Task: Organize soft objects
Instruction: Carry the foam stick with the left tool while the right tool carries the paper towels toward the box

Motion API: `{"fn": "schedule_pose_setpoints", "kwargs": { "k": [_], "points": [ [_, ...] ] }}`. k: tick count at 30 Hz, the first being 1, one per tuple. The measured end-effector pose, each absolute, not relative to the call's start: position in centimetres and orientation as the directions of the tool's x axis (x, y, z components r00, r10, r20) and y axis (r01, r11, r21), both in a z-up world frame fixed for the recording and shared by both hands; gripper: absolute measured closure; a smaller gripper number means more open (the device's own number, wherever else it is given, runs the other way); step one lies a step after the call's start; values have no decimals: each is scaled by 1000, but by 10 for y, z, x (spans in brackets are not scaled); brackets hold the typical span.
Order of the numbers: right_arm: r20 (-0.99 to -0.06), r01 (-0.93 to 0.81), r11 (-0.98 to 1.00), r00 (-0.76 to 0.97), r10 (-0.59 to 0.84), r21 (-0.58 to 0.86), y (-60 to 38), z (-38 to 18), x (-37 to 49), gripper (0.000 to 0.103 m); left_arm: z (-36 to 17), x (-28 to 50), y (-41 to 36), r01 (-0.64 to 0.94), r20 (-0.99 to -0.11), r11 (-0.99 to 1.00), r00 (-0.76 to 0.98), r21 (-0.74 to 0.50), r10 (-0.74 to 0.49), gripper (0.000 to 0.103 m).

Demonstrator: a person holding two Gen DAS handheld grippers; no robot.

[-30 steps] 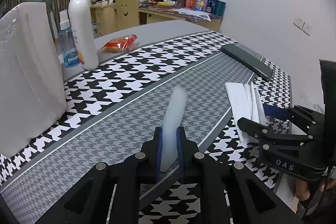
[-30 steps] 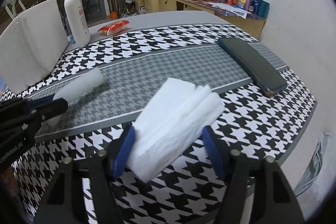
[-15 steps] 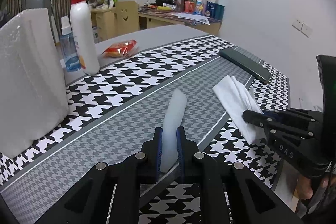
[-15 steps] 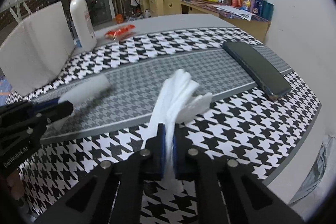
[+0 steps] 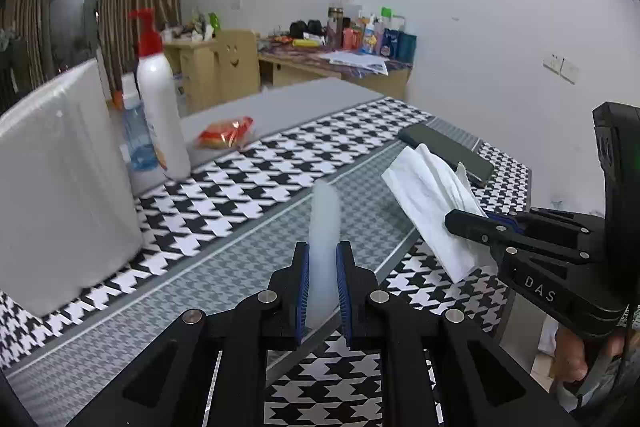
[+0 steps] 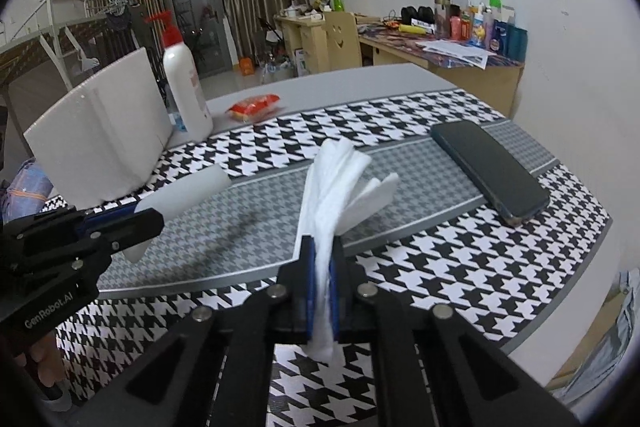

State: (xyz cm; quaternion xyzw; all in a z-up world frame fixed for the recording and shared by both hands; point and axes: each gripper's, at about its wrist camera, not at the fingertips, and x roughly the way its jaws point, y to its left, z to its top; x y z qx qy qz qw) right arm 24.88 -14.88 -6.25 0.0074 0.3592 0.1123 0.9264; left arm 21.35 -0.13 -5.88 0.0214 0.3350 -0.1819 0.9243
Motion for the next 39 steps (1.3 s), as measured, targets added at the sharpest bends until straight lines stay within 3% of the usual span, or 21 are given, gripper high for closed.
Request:
{"fn": "schedule_pose_setpoints", "kwargs": {
  "k": [18, 39],
  "points": [
    [-587, -260, 959, 761, 276, 113, -147, -32, 235, 94, -24, 188, 3, 325, -557, 939, 762, -111, -330, 89],
    [-494, -376, 921, 783, 377, 107, -115, 18, 236, 94, 21, 172, 45, 156, -473, 986, 866, -51, -161, 89]
  ]
}}
